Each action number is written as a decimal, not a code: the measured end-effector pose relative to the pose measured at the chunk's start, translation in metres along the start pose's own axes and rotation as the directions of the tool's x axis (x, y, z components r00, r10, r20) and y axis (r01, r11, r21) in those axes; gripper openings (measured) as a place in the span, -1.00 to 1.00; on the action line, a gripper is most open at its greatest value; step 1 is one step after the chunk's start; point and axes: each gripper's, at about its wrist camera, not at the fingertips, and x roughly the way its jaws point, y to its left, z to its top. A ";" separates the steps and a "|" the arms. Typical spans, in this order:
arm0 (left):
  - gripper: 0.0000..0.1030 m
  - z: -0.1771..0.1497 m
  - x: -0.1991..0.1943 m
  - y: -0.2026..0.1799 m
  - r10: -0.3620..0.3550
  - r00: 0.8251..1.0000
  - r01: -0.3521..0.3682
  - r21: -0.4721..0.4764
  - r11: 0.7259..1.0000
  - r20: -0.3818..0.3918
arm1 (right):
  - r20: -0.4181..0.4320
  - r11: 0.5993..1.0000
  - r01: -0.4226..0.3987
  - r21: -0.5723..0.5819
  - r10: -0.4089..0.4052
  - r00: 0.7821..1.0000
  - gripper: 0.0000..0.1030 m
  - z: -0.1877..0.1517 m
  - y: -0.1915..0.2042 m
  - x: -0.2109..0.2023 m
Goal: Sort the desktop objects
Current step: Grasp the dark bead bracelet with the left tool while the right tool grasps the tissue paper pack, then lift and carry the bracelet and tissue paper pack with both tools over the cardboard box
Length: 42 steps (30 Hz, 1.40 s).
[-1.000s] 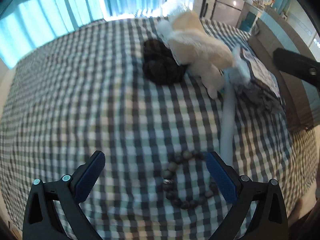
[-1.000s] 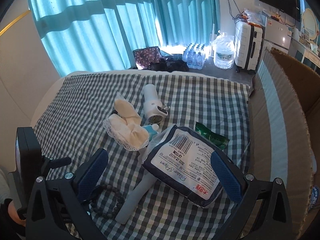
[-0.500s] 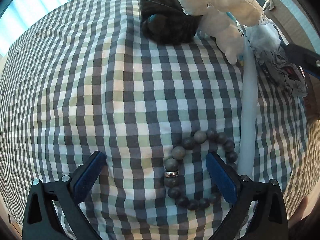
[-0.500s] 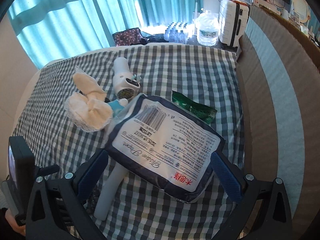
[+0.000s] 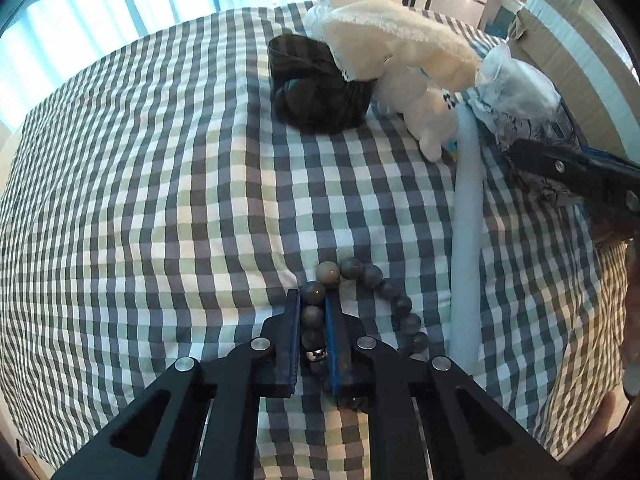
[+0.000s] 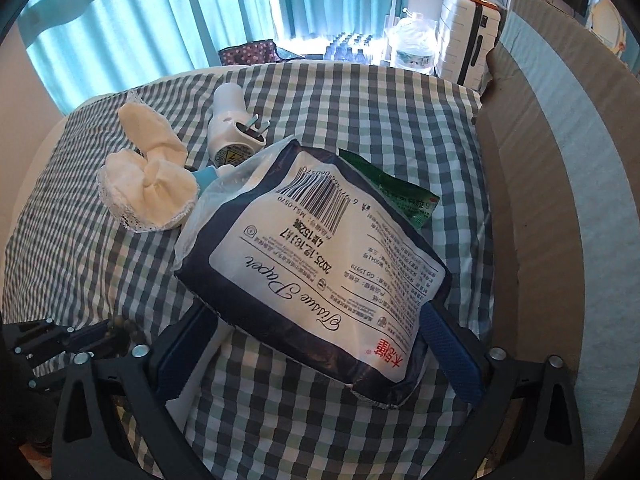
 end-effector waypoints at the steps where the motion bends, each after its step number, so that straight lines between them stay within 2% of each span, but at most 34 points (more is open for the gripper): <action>1: -0.80 -0.001 -0.005 -0.001 -0.007 1.000 0.007 -0.008 1.000 0.010 | 0.000 1.000 0.004 0.010 -0.004 1.000 0.49 0.000 -0.002 -0.001; 2: -0.80 0.000 -0.008 0.000 -0.015 1.000 0.015 -0.011 1.000 0.026 | -0.002 1.000 0.007 0.021 -0.007 1.000 0.32 -0.001 -0.005 -0.002; 3: -0.80 0.006 -0.017 0.006 -0.017 0.999 0.018 -0.017 1.000 0.041 | -0.009 0.999 0.008 0.032 -0.008 1.000 -0.04 -0.001 -0.008 -0.002; 4: -0.80 0.005 -0.025 0.004 -0.024 0.998 0.025 -0.020 0.999 0.055 | -0.019 0.999 0.008 0.040 -0.007 1.000 -0.29 -0.002 -0.011 -0.001; 9: -0.80 0.007 -0.045 0.004 -0.032 0.992 0.034 -0.013 0.999 0.125 | -0.001 1.000 -0.006 0.022 0.006 1.000 -0.71 0.000 -0.013 -0.012; 11: -0.79 0.020 -0.057 0.011 -0.034 0.989 0.036 -0.014 0.999 0.146 | 0.014 1.000 -0.022 0.008 0.022 1.000 -0.73 0.002 -0.010 -0.017; 19: -0.79 0.014 -0.088 0.011 -0.027 0.971 0.039 -0.046 0.998 0.239 | 0.061 0.999 -0.035 -0.018 0.036 0.998 -0.81 0.007 0.000 -0.031; 26: -0.79 0.015 -0.102 0.020 0.010 0.948 0.025 -0.106 0.994 0.319 | 0.107 0.998 -0.051 -0.043 0.055 0.993 -0.81 0.008 0.012 -0.043; 28: -0.79 0.015 -0.110 0.023 0.042 0.936 0.002 -0.125 0.992 0.348 | 0.122 0.997 -0.057 -0.052 0.063 0.991 -0.81 0.009 0.018 -0.048; 31: -0.79 0.018 -0.116 0.032 0.099 0.910 -0.035 -0.164 0.986 0.403 | 0.172 0.997 -0.054 -0.062 0.063 0.983 -0.81 0.010 0.026 -0.058; 35: -0.79 0.024 -0.123 0.042 0.130 0.885 -0.037 -0.211 0.977 0.447 | 0.286 0.996 -0.041 -0.082 0.063 0.956 -0.81 0.010 0.037 -0.077; 39: -0.79 0.024 -0.138 0.040 0.161 0.845 -0.067 -0.197 0.978 0.510 | 0.369 0.994 -0.055 -0.093 0.086 0.925 -0.81 0.010 0.045 -0.092; 42: -0.79 0.022 -0.156 0.041 0.149 0.807 -0.041 -0.198 0.979 0.572 | 0.417 0.992 -0.076 -0.098 0.110 0.902 -0.81 0.011 0.048 -0.104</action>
